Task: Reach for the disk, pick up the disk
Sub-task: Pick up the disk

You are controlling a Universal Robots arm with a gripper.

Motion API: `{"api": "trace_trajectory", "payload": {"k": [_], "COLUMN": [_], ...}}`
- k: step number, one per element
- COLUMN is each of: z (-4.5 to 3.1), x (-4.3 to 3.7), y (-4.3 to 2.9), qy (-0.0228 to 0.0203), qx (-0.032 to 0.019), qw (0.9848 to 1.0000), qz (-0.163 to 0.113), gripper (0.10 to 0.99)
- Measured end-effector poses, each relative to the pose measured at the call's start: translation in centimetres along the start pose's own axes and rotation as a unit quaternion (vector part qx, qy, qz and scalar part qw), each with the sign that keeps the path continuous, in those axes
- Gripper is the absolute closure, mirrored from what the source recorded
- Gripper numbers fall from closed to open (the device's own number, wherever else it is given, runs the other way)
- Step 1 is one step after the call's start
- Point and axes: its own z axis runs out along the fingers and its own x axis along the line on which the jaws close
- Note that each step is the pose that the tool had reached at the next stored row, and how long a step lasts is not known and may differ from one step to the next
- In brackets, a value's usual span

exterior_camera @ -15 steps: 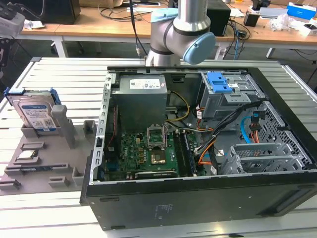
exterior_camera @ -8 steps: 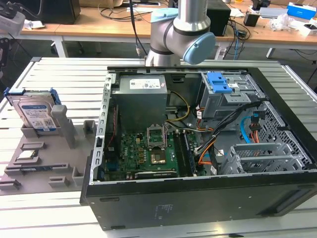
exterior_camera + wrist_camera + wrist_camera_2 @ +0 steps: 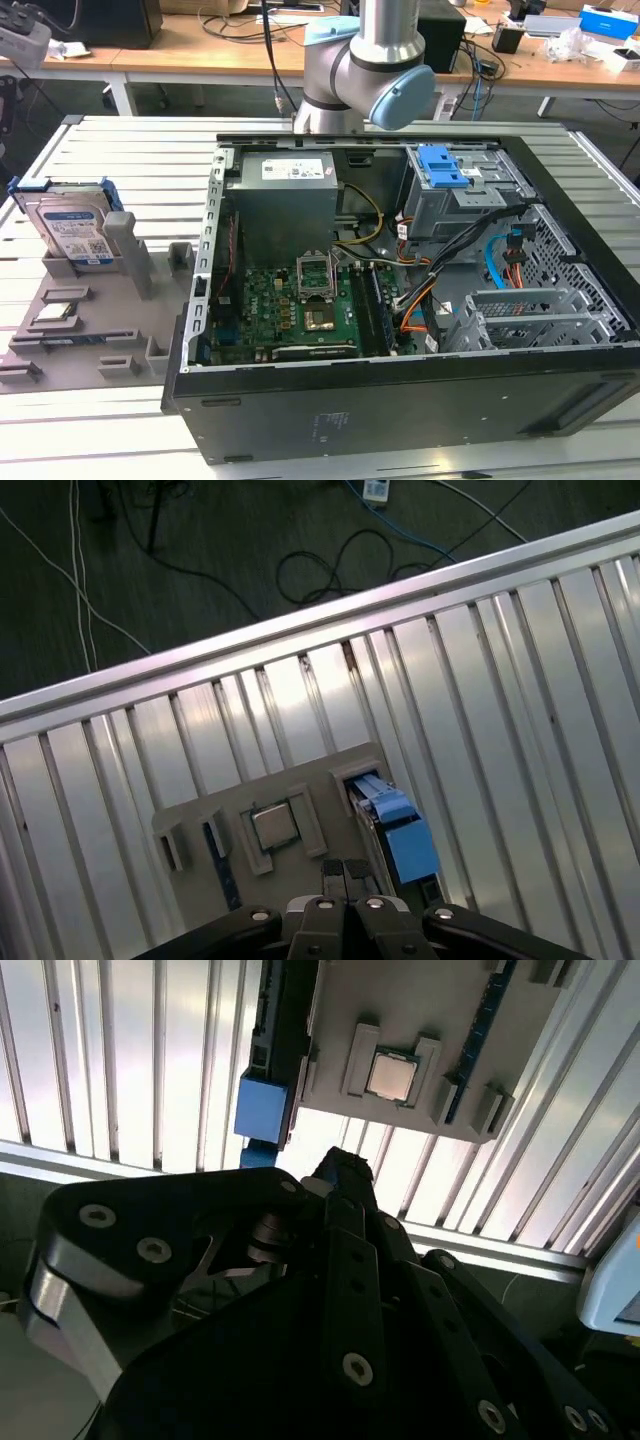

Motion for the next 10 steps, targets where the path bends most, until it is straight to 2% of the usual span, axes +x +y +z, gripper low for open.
{"api": "trace_trajectory", "payload": {"k": [10], "z": [0.0], "x": [0.0], "y": [0.0], "qy": [0.0016], "qx": [0.0001], "qw": [0.9991], "qz": [-0.042], "gripper": [0.98]}}
